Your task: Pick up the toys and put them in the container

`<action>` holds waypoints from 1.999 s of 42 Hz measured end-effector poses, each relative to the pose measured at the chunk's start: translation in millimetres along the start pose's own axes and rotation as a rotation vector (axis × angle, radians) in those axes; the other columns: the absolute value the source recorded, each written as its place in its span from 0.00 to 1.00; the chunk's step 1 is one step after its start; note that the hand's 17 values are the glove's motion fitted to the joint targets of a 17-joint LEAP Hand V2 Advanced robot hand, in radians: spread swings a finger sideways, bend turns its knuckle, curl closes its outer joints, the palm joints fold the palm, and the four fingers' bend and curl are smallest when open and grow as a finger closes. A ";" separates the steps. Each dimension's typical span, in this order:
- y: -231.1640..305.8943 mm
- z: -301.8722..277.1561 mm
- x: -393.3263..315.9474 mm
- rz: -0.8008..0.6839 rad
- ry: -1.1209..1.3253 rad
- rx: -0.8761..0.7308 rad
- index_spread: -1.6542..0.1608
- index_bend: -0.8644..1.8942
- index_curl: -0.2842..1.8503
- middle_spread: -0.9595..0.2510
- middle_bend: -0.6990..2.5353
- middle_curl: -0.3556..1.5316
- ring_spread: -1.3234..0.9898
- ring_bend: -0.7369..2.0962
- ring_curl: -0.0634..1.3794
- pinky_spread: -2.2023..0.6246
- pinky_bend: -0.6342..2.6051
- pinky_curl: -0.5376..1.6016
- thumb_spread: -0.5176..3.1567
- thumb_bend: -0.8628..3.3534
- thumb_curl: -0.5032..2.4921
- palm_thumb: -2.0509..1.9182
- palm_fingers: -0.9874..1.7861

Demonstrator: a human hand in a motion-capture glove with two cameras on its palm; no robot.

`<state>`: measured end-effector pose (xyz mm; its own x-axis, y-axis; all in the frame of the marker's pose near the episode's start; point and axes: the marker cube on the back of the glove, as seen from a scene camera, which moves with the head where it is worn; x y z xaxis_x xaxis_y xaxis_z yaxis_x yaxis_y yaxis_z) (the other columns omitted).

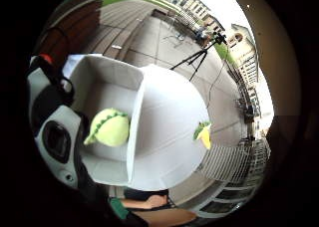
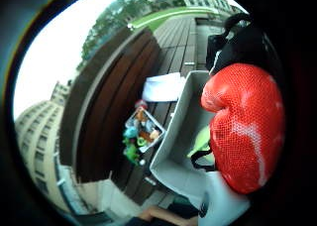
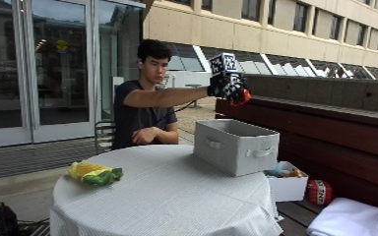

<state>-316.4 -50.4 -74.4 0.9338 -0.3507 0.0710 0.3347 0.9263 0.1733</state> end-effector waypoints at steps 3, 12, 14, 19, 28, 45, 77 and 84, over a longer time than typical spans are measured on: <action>3.8 6.2 -2.6 -0.062 -0.006 0.021 0.68 0.38 0.27 0.41 0.38 0.52 0.38 0.62 0.36 0.61 0.48 0.43 0.29 0.24 0.44 0.69 0.75; -14.6 32.8 39.7 -0.162 -0.037 -0.166 0.68 0.30 0.23 0.45 0.33 0.51 0.38 0.62 0.36 0.62 0.52 0.46 0.36 0.20 0.42 0.62 0.60; -13.3 36.3 41.9 -0.128 0.007 -0.143 0.69 0.30 0.22 0.51 0.31 0.50 0.40 0.61 0.37 0.64 0.55 0.47 0.37 0.18 0.39 0.58 0.50; 0.5 26.7 45.8 -0.109 0.031 -0.114 0.72 0.32 0.20 0.67 0.29 0.49 0.48 0.52 0.32 0.70 0.60 0.49 0.37 0.17 0.35 0.50 0.32; 15.0 -6.4 151.4 0.001 0.124 -0.068 0.74 0.34 0.19 0.78 0.29 0.46 0.53 0.49 0.26 0.75 0.61 0.46 0.37 0.18 0.32 0.49 0.31; 84.3 -13.6 390.3 0.334 0.193 -0.107 0.75 0.33 0.18 0.79 0.29 0.45 0.57 0.47 0.25 0.78 0.60 0.44 0.37 0.18 0.28 0.49 0.30; 205.3 181.3 573.1 0.511 0.095 -0.335 0.76 0.33 0.17 0.80 0.29 0.43 0.58 0.41 0.23 0.80 0.54 0.41 0.37 0.19 0.26 0.50 0.28; 219.1 213.6 570.9 0.547 0.067 -0.423 0.76 0.32 0.16 0.81 0.30 0.43 0.57 0.44 0.24 0.80 0.55 0.41 0.39 0.21 0.26 0.53 0.31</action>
<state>263.0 -77.1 213.9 0.9836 0.1786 -0.0238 -0.1784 0.9466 -0.2687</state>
